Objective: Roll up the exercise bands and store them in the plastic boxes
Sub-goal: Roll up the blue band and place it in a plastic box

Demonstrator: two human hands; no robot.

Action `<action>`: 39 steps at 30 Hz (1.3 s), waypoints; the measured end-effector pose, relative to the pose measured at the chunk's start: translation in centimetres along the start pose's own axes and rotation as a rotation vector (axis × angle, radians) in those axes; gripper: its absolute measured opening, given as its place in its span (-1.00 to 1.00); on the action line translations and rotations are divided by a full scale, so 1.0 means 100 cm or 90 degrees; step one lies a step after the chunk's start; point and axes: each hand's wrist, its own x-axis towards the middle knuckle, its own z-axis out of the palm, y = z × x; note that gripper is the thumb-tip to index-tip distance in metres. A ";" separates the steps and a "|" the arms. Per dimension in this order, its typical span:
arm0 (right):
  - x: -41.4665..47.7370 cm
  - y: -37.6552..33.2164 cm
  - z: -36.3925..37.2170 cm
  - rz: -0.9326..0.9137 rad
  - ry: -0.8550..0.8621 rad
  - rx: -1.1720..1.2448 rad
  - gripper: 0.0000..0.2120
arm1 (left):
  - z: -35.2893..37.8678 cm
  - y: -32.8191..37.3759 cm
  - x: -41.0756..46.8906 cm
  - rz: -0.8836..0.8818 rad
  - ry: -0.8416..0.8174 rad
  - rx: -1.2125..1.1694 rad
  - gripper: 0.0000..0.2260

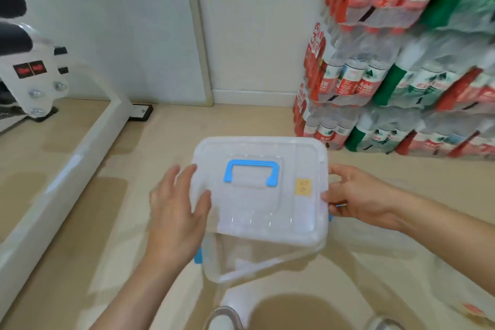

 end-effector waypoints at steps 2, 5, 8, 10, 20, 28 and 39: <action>0.004 0.015 -0.012 0.010 -0.021 0.010 -0.56 | -0.001 -0.012 -0.001 -0.165 -0.120 -0.136 -0.54; 0.015 0.035 -0.024 0.019 -0.027 0.004 -0.52 | 0.005 -0.014 -0.008 -0.272 -0.176 -0.298 -0.77; 0.032 0.055 -0.029 0.015 0.016 -0.076 -0.56 | 0.019 -0.023 -0.010 -0.306 -0.151 -0.251 -0.81; 0.044 0.066 -0.025 0.001 0.067 -0.141 -0.62 | 0.031 -0.030 -0.012 -0.337 -0.200 -0.265 -0.83; 0.082 0.086 -0.012 0.045 0.132 -0.212 -0.74 | 0.076 -0.057 -0.028 -0.369 -0.235 -0.135 -0.85; 0.087 0.093 0.000 0.028 0.062 -0.290 -0.74 | 0.080 -0.054 -0.021 -0.312 -0.188 0.053 -0.90; 0.107 0.112 -0.006 -0.004 0.194 -0.317 -0.73 | 0.086 -0.078 -0.018 -0.418 -0.199 -0.139 -0.89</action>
